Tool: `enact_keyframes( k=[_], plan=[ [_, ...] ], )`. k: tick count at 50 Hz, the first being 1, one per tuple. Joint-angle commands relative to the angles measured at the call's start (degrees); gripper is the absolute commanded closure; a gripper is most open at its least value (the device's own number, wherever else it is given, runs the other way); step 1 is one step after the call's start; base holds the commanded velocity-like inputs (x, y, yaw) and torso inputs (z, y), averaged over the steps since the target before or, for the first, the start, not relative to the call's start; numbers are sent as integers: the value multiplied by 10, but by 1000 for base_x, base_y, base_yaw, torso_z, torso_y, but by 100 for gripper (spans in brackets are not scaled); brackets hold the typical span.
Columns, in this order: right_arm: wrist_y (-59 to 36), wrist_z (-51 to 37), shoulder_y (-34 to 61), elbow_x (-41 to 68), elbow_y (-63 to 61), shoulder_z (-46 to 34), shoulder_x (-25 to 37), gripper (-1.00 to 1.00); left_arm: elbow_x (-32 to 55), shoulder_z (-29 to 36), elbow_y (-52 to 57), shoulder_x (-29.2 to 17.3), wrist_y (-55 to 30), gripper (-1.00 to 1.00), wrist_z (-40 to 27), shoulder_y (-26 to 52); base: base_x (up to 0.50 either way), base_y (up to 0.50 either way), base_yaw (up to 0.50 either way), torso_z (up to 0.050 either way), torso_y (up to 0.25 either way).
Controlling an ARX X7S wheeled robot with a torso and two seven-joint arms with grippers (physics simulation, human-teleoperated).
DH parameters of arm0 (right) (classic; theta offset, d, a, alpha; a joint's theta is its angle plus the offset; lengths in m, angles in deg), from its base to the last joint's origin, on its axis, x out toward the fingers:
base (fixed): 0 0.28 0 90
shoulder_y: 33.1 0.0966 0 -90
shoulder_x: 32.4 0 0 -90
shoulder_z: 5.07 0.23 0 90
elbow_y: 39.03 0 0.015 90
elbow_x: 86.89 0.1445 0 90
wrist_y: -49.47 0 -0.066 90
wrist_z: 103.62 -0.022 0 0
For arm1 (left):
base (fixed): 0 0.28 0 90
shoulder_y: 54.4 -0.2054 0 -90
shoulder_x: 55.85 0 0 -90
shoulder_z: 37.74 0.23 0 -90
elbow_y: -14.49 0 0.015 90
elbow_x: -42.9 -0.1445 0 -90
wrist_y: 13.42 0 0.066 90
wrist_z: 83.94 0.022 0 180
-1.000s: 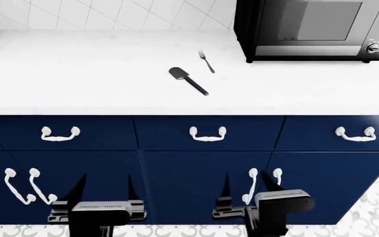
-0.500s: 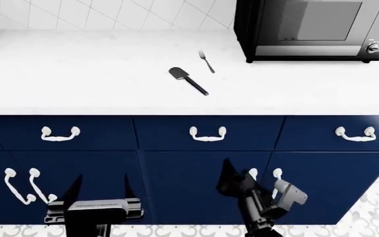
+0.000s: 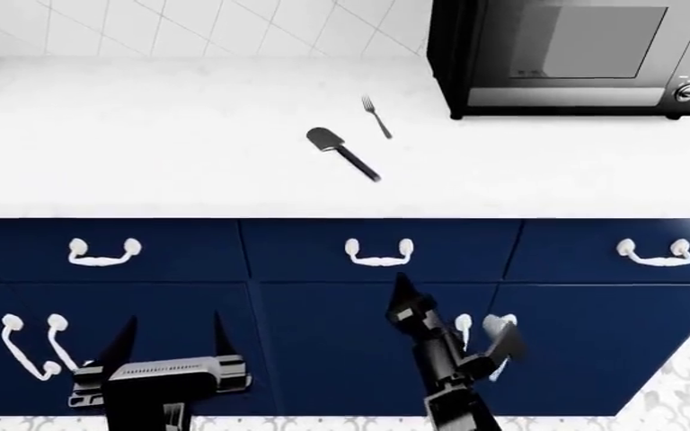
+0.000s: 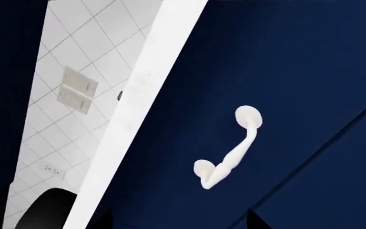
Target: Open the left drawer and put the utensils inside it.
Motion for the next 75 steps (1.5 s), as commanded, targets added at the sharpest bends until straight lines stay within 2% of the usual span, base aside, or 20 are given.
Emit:
enact_keyframes(
  k=[1, 15, 24, 30, 44, 51, 59, 75],
  plan=[
    [40, -7, 36, 36, 61, -46, -2, -100, 10, -5, 3, -3, -3, -100, -4, 2, 164, 0, 0, 0, 0],
    [95, -17, 72, 108, 145, -108, -5, -100, 16, -5, 8, -6, -6, -100, -10, 0, 165, 0, 0, 0, 0],
    [154, -28, 99, 174, 207, -175, -6, -100, 19, -5, 14, -9, -7, -100, -14, -2, 163, 0, 0, 0, 0],
    [181, -24, 121, 256, 240, -265, -6, -100, 21, -5, 17, -11, -8, -100, -16, -4, 164, 0, 0, 0, 0],
    [247, 28, 172, 630, 254, -658, -7, -100, 27, -4, 20, -14, -9, -100, -20, -4, 164, 0, 0, 0, 0],
    [265, 51, 194, 740, 237, -774, -7, -100, 29, -4, 24, -16, -11, -100, -22, -6, 23, 0, 0, 0, 0],
    [269, 50, 204, 798, 239, -818, -7, -100, 31, -4, 28, -18, -13, -100, -25, -6, 0, 0, 0, 0, 0],
    [288, 58, 213, 807, 218, -829, -7, -100, 35, -3, 33, -22, -14, -100, -30, -8, 120, 0, 0, 0, 0]
  ],
)
